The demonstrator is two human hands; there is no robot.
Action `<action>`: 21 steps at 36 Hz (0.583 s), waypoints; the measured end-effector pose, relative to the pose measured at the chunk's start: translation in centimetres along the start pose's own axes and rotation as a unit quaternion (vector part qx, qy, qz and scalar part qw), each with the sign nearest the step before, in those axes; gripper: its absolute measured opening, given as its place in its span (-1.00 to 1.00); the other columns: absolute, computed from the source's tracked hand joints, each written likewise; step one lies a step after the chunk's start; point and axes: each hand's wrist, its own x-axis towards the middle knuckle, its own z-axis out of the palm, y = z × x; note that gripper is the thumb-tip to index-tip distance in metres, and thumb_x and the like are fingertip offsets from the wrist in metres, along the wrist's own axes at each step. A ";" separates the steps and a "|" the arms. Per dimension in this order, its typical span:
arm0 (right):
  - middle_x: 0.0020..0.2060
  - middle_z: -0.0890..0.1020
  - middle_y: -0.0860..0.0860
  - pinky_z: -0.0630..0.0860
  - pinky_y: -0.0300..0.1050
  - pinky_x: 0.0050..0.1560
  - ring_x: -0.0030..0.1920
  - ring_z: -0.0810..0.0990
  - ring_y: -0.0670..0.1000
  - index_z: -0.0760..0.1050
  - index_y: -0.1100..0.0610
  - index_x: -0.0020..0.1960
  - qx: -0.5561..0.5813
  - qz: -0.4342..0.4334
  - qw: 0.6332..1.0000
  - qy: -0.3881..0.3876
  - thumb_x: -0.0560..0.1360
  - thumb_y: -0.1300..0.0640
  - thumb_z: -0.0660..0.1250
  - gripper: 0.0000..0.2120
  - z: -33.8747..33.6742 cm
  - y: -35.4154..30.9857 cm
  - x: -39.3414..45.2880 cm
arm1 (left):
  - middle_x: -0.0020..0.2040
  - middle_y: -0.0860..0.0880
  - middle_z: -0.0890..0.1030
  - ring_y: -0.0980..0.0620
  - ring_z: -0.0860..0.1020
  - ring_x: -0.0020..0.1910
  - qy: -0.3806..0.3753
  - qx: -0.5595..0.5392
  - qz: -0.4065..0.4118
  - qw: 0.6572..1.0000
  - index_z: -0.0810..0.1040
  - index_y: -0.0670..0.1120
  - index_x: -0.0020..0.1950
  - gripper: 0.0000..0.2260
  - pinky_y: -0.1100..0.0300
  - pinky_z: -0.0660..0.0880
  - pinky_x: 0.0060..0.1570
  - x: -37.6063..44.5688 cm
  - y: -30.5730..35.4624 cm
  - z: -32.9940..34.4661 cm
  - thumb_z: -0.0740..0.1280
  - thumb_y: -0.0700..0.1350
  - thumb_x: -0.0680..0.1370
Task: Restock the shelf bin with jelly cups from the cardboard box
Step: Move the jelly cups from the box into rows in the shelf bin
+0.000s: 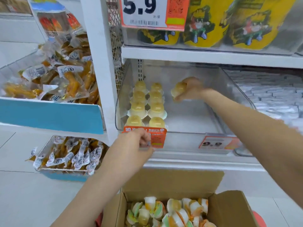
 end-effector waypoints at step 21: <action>-0.01 0.49 -0.03 0.33 -0.30 -0.20 -0.03 0.45 -0.05 0.45 0.19 0.19 0.198 -0.002 0.979 0.053 0.29 0.11 0.58 -0.45 4.8 2.3 3.2 | -0.12 0.22 0.61 0.31 0.53 -0.05 0.016 -0.005 0.002 1.000 0.58 0.10 -0.06 -0.93 0.27 0.50 0.00 0.1 0.1 0.0 0.36 0.01 0.48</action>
